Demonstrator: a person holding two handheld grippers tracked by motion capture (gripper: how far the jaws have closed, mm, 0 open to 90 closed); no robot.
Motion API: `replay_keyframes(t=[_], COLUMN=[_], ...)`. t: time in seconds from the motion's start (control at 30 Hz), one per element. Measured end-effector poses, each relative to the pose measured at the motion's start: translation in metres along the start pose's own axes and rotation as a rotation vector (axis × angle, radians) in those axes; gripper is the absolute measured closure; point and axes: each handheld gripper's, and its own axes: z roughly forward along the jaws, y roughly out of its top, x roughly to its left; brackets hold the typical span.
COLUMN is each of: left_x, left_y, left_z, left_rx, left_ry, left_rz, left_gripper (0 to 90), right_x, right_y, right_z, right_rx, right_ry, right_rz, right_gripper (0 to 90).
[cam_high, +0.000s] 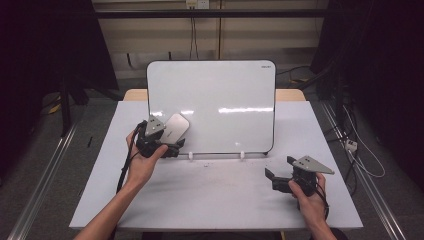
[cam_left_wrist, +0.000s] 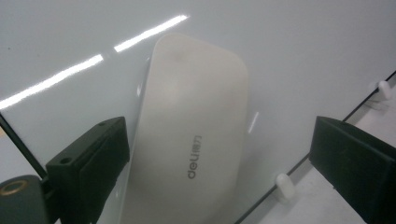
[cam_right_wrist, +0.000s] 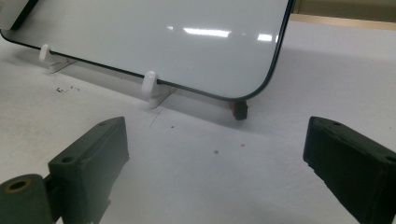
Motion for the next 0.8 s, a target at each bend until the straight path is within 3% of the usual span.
replay_keyframes(t=[0.13, 0.23, 0.33, 0.43, 0.53, 0.8], left_x=[-0.001, -0.002, -0.005, -0.010, -0.012, -0.005], left_y=[0.001, 0.002, 0.001, 0.001, -0.003, -0.022], left_z=[-0.005, -0.009, -0.018, -0.026, -0.031, -0.042], left_rx=[0.016, 0.015, -0.017, -0.023, -0.031, -0.024], left_ry=[-0.010, -0.022, -0.055, -0.022, -0.013, 0.000], left_rz=[-0.045, -0.050, -0.063, -0.015, 0.000, -0.049], left_gripper=[5.0, 5.0, 4.7, 4.3, 4.4, 4.7], right_x=[-0.002, -0.002, -0.002, -0.002, -0.002, -0.002], right_y=[-0.001, -0.001, -0.001, -0.001, -0.001, -0.001], right_z=[-0.001, -0.001, -0.001, -0.001, -0.001, -0.001], right_rx=[0.000, 0.000, 0.001, 0.002, 0.003, 0.002], right_ry=[-0.006, -0.006, -0.007, -0.009, -0.010, -0.009], right_rz=[0.005, 0.004, 0.005, 0.008, 0.009, 0.008], right_gripper=[6.8, 6.8, 6.8, 6.8, 6.8, 6.9])
